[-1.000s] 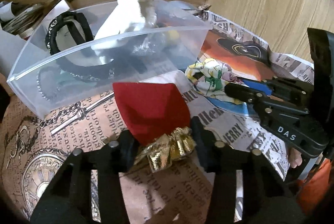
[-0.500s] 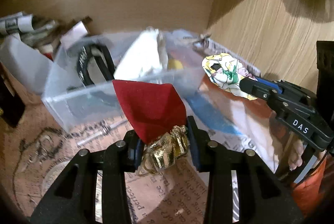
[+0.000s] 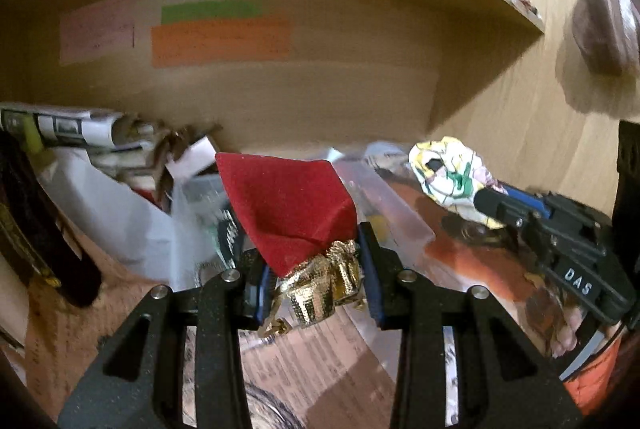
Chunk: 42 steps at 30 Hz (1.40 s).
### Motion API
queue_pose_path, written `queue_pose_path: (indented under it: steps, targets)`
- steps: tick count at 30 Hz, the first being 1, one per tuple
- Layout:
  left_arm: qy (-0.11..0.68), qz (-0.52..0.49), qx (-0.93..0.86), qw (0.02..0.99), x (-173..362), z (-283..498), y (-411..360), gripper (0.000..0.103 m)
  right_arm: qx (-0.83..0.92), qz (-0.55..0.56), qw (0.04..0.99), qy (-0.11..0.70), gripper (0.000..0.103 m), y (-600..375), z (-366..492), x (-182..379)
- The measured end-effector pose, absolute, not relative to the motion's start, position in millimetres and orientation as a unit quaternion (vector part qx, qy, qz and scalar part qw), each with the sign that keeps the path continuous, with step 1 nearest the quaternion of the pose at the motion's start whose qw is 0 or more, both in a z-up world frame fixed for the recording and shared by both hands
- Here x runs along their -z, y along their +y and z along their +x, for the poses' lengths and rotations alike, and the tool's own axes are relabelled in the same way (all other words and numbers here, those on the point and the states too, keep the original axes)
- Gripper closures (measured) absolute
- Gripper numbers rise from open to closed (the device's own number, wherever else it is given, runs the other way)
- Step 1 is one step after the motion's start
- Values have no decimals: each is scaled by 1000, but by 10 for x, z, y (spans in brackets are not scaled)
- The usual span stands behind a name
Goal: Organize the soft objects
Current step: 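Carry the red pouch with the left tool while the right tool carries the scrunchie, releasing both into the box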
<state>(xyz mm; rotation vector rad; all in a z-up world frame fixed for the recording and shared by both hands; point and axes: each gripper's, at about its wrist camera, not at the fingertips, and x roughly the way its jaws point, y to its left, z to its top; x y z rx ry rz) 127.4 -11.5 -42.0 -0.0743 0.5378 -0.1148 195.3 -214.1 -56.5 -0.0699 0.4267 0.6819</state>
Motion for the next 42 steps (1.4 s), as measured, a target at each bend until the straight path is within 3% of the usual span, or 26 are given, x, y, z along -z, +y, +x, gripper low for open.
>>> queue_pose_path:
  steps: [9,31,33,38,42]
  targets:
    - [265,-25,21,964,387,1632,-20,66,-324,-42,920,217,89,-1897,2212,612]
    - [348,-20,19,937,947,2225,-32,65,-308,-84,894,314,88,-1565,2703,1165]
    - [354,-19,23,935,971,2237,-42,64,-311,-88,891,317,86,-1551,2691,1171]
    - [356,-21,31,934,982,2207,-66,46,-312,-94,890,318,83,-1530,2686,1164]
    - [351,-21,31,935,936,2149,-69,44,-311,-90,891,319,73,-1554,2697,1149]
